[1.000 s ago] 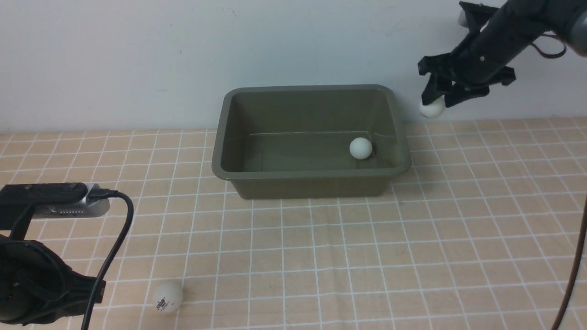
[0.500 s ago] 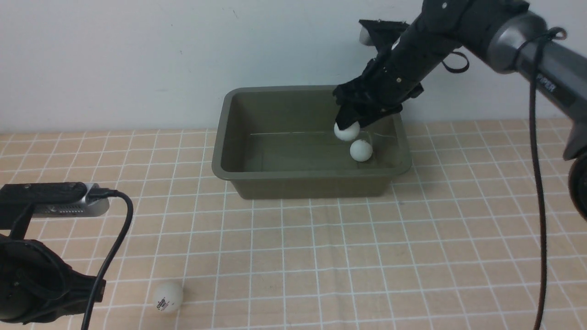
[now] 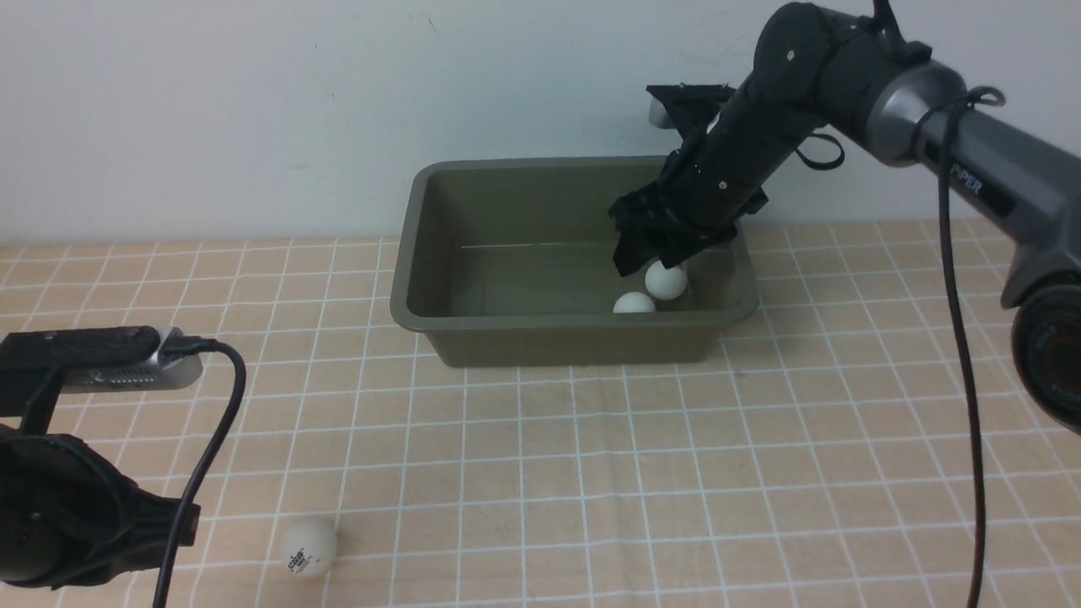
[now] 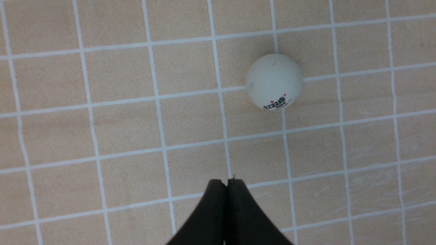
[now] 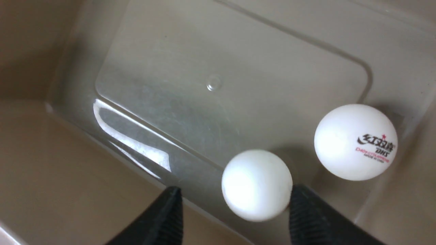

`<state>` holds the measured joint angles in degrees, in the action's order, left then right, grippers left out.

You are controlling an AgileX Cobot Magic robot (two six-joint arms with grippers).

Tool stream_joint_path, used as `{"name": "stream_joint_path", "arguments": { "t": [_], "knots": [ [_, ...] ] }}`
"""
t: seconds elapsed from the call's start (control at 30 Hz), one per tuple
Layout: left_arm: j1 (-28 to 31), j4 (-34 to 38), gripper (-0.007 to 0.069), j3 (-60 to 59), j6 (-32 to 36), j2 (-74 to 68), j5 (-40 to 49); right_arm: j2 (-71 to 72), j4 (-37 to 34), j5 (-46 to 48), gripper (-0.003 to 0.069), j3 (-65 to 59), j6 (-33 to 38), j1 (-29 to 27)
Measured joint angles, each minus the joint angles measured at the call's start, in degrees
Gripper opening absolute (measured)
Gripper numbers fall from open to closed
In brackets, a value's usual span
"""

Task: Put the table tennis balls into the box on the light coffee tablecloth.
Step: 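Release the ping pong ball into the bin and lift the gripper away, then reach for and grasp a ping pong ball on the table beside the basket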

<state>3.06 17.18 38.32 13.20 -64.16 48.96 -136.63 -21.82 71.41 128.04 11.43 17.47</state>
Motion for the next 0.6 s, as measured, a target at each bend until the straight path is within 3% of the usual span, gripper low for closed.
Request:
{"name": "stream_joint_path", "arguments": {
  "t": [0.2, 0.37, 0.43, 0.53, 0.6],
  "knots": [
    [0.0, 2.9, -0.0068, 0.0, 1.2, 0.0, -0.1, 0.0, 0.0, 0.1, 0.0444, 0.1, 0.0, 0.0],
    [0.0, 18.8, -0.0063, 0.0, 14.8, 0.0, 0.2, 0.5, 0.0, 0.3, 0.0444, 5.3, 0.2, 0.0],
    [-0.1, 27.1, -0.0056, 0.0, 23.3, 0.0, 1.1, 1.6, 0.0, 0.3, 0.0430, 8.1, 0.2, 0.0],
    [-2.5, 34.8, -0.0055, 0.0, 32.1, -0.1, 1.5, 4.3, 0.4, 0.3, 0.0374, 10.9, 0.2, 0.0],
    [-5.3, 37.5, -0.0055, 0.0, 34.5, -0.1, 1.5, 6.6, 1.6, 0.3, 0.0309, 11.6, 0.3, 0.0]
  ]
}}
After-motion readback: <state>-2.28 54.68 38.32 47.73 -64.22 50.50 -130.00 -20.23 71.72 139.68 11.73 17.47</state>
